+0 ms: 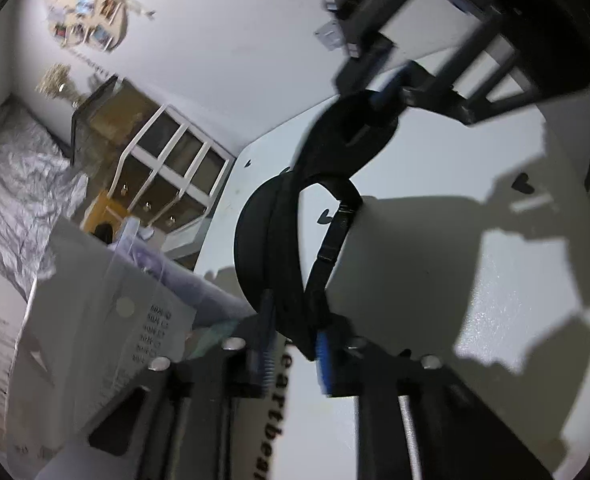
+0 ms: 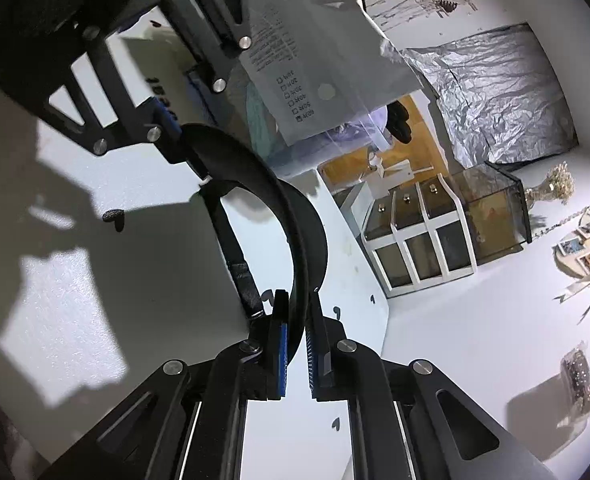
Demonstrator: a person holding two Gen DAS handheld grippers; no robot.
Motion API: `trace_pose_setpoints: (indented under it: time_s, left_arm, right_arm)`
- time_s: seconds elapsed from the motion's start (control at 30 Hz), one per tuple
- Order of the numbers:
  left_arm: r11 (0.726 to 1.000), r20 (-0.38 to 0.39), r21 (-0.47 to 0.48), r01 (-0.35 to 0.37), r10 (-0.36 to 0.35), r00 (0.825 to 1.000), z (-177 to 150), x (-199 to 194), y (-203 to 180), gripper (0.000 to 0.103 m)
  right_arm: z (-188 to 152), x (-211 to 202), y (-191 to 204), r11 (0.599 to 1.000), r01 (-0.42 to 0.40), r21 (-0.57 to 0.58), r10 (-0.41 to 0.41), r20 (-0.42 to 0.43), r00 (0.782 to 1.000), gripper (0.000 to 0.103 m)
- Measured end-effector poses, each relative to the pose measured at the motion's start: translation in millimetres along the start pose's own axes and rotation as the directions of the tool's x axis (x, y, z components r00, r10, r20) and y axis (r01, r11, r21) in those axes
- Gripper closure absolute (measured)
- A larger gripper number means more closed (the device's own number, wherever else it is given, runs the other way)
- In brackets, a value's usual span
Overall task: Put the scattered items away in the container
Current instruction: 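Rotate the black visor and carry it over the clear box with both tools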
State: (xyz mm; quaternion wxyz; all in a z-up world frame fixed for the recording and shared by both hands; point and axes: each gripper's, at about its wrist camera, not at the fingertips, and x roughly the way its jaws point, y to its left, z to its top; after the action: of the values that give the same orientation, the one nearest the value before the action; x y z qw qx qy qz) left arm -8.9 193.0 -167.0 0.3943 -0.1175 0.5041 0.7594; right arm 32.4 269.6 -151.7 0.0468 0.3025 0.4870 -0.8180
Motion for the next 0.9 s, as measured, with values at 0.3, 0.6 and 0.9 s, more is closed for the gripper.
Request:
trace_pose_setpoints:
  time_s: [0.3, 0.6, 0.9]
  left_arm:
    - [0.980, 0.058, 0.063, -0.187, 0.184, 0.981, 28.1, -7.1, 16.8, 0.094]
    - [0.882, 0.230, 0.096, -0.461, 0.431, 0.873, 74.4, -50.8, 66.4, 0.094]
    - [0.680, 0.301, 0.096, -0.727, 0.677, 0.672, 90.1, -67.3, 164.0, 0.093]
  right_arm:
    - [3.9, -14.3, -40.3, 1.000, 0.012, 0.006, -0.012, 0.036, 0.999, 0.095]
    - [16.1, -70.9, -116.0, 0.970, 0.234, -0.073, -0.224, 0.116, 0.967, 0.095]
    - [69.8, -76.1, -188.7, 0.859, 0.502, -0.102, -0.449, 0.320, 0.834, 0.095]
